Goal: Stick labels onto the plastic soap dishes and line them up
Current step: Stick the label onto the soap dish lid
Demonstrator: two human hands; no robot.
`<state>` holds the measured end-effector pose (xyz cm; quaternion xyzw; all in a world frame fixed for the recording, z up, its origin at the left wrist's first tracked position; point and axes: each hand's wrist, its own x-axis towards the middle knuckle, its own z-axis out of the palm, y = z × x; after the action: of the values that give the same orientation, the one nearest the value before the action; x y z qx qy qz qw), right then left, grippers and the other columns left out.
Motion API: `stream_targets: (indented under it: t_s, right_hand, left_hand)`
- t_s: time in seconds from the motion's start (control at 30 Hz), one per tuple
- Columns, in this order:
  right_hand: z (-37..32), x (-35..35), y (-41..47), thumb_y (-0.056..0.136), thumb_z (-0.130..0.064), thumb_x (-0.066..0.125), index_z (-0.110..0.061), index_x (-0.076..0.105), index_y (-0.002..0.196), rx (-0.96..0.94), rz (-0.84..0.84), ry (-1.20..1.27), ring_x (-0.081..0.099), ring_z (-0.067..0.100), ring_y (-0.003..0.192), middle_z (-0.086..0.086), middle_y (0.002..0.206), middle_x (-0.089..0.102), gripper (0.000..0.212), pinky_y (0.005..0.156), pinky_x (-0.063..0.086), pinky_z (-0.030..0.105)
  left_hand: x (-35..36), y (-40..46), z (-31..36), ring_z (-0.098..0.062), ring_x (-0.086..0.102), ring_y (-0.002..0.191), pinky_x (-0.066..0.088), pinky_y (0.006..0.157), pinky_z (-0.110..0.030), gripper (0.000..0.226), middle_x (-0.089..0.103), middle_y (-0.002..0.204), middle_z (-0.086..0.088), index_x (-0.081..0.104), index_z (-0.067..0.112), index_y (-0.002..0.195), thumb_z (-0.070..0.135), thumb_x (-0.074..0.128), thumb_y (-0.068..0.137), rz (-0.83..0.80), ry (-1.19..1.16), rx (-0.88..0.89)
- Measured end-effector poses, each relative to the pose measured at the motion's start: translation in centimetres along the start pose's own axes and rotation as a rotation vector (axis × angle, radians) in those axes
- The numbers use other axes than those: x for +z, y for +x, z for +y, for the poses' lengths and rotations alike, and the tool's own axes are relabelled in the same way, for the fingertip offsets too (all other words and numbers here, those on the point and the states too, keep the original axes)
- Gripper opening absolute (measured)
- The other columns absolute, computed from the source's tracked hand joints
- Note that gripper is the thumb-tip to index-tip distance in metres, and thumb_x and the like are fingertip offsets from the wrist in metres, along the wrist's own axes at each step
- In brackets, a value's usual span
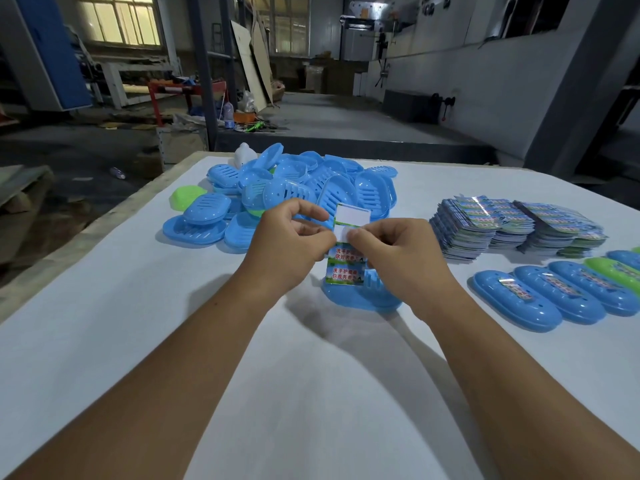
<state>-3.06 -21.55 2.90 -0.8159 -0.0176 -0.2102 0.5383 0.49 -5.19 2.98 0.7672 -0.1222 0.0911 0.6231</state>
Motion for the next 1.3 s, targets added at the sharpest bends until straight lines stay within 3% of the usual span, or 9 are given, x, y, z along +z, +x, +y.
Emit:
stream_targets:
  t_s: [0.13,0.33,0.5,0.67,0.8,0.93,1.03,1.17,1.3]
  right_hand:
    - [0.1,-0.5,0.2,0.086,-0.029,0.073,-0.015,0.074,0.070,0.071,-0.014,0.019,0.044,0.014,0.053,0.012,0.058,0.057,0.022,0.045,0.037,0.025]
    - [0.2,-1.2,0.5,0.081,-0.024,0.073,-0.017,0.073,0.060,0.173,-0.016,0.015,0.049,0.011,0.052,-0.007,0.056,0.065,0.022,0.043,0.037,0.025]
    - [0.4,-1.5,0.7,0.076,-0.025,0.071,-0.014,0.067,0.055,0.214,0.001,0.016,0.044,0.013,0.053,-0.009,0.053,0.061,0.024,0.046,0.036,0.028]
    - [0.7,-1.2,0.6,0.075,-0.028,0.071,-0.007,0.067,0.064,0.199,-0.034,-0.006,0.045,0.013,0.053,-0.001,0.058,0.059,0.024,0.048,0.036,0.026]
    - [0.7,-0.8,0.4,0.071,-0.029,0.069,-0.003,0.064,0.067,0.161,-0.046,-0.013,0.041,0.013,0.052,0.003,0.061,0.056,0.027,0.045,0.032,0.023]
    - [0.8,-0.6,0.2,0.075,-0.024,0.070,-0.021,0.065,0.052,0.103,-0.029,-0.086,0.038,0.005,0.041,-0.010,0.048,0.052,0.024,0.039,0.032,0.015]
    - [1.0,-0.4,0.1,0.076,-0.024,0.071,-0.016,0.061,0.054,0.054,-0.020,-0.123,0.038,0.002,0.041,-0.014,0.044,0.048,0.025,0.040,0.032,0.013]
    - [1.0,-0.3,0.2,0.075,-0.029,0.076,-0.011,0.063,0.060,0.030,-0.022,-0.131,0.038,0.003,0.041,-0.014,0.043,0.048,0.027,0.040,0.031,0.014]
    - [1.0,-0.4,0.1,0.075,-0.027,0.074,-0.013,0.062,0.057,0.024,-0.018,-0.130,0.038,0.002,0.040,-0.015,0.043,0.047,0.026,0.040,0.030,0.012]
  left_hand:
    - [-0.6,0.7,-0.3,-0.009,0.065,0.053,0.058,0.064,-0.033,0.016,0.071,0.061,0.004,0.065,0.020,0.085,0.008,0.071,0.077,0.082,-0.002,-0.080]
    - [-2.0,1.5,-1.0,-0.015,0.066,0.073,0.045,0.060,-0.027,0.009,0.071,0.078,0.002,0.063,0.023,0.082,0.020,0.070,0.078,0.120,0.278,-0.162]
    - [-3.4,1.5,-1.3,-0.009,0.056,0.074,0.038,0.059,-0.027,0.011,0.060,0.080,0.012,0.058,0.023,0.076,0.023,0.070,0.078,0.122,0.611,-0.142]
    - [-3.8,0.5,-1.7,-0.024,0.064,0.081,0.053,0.067,-0.034,0.010,0.069,0.082,-0.004,0.066,0.014,0.081,0.021,0.068,0.075,0.009,0.944,-0.160]
    - [-3.6,0.0,-1.3,-0.024,0.062,0.087,0.046,0.065,-0.031,0.015,0.066,0.090,0.000,0.065,0.022,0.091,0.028,0.067,0.077,0.015,1.123,-0.144]
    - [-2.2,0.0,-0.3,-0.001,0.062,0.064,0.043,0.059,-0.022,0.012,0.068,0.062,0.015,0.071,0.024,0.068,0.032,0.073,0.077,-0.043,0.658,-0.095]
    - [-0.5,-0.5,0.4,0.001,0.054,0.052,0.042,0.057,-0.020,0.017,0.065,0.057,0.014,0.075,0.025,0.068,0.036,0.076,0.081,-0.140,0.289,-0.063]
    - [0.4,-0.8,0.5,0.007,0.060,0.060,0.044,0.058,-0.011,0.023,0.072,0.066,0.014,0.077,0.038,0.064,0.032,0.073,0.086,-0.173,0.159,-0.048]
    - [0.5,-0.9,0.5,0.009,0.055,0.050,0.039,0.051,-0.007,0.027,0.065,0.056,0.019,0.077,0.032,0.061,0.029,0.072,0.088,-0.190,0.111,-0.088]
